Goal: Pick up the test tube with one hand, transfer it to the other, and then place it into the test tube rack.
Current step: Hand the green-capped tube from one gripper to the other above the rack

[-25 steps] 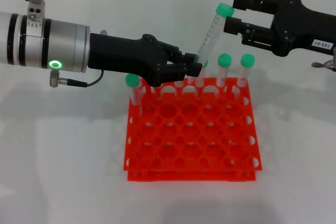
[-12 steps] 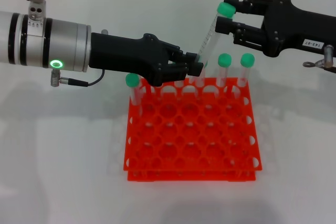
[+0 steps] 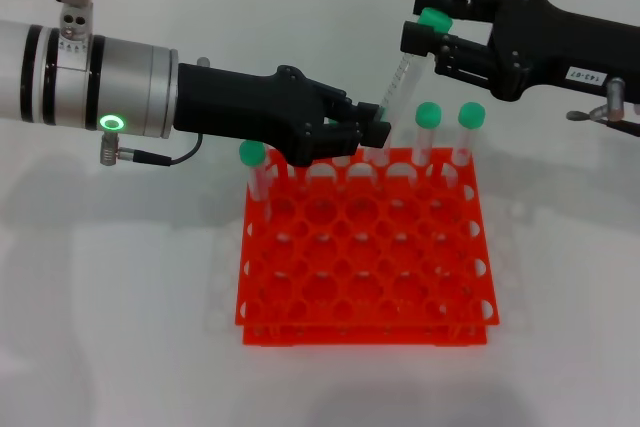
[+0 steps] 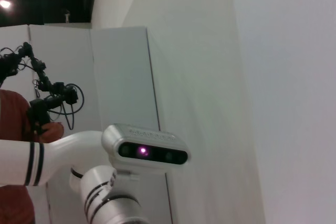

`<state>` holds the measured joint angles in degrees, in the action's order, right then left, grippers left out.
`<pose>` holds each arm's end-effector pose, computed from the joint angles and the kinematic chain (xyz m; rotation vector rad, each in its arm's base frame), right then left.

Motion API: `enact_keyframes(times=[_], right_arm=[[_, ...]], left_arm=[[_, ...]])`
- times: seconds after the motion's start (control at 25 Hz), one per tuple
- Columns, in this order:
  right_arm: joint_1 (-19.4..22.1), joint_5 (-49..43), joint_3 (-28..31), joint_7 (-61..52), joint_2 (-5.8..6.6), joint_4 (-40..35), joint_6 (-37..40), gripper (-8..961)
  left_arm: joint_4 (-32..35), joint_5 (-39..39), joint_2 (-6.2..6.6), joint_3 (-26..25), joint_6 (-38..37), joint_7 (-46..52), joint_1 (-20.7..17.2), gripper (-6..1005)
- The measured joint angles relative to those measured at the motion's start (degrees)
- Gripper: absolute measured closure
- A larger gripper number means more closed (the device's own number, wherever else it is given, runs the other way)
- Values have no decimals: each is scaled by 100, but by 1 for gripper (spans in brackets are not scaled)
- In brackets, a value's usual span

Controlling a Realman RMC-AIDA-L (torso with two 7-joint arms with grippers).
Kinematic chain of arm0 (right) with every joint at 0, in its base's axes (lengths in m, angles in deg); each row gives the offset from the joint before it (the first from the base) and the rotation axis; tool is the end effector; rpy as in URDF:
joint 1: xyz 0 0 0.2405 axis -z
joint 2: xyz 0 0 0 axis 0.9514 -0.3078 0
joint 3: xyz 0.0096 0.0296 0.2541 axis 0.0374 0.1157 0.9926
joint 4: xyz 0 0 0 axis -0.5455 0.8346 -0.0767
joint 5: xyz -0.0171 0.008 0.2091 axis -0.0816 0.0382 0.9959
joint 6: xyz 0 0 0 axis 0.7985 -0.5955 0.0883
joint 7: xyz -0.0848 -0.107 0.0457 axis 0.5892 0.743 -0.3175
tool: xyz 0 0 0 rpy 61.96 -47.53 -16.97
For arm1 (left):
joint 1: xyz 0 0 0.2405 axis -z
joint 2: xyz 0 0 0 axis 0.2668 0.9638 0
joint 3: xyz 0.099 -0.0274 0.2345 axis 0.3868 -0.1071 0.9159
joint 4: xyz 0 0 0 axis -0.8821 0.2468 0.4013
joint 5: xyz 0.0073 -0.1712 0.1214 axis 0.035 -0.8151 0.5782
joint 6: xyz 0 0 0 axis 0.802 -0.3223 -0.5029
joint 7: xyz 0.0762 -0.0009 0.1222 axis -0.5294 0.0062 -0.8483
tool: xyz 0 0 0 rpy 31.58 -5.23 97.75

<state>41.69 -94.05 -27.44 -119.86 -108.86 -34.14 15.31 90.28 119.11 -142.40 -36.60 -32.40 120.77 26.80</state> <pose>0.1736 0.3545 0.0191 -2.6265 0.2558 1.1713 -0.1678 0.3609 -0.0213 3.0123 0.5300 0.6797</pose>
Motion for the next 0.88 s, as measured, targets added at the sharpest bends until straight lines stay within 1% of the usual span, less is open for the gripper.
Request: enact_keyframes(times=[0.32, 0.6, 0.88], right_arm=[[1, 0, -21, 1, 10, 10, -86, 516], [31, 11, 9, 3, 18, 8, -88, 539], [20, 18, 12, 5, 20, 10, -93, 610]], left_arm=[[18, -8, 1, 1, -17, 0, 17, 823], [19, -12, 27, 1, -12, 0, 18, 823], [19, -22, 27, 1, 14, -51, 9, 824]])
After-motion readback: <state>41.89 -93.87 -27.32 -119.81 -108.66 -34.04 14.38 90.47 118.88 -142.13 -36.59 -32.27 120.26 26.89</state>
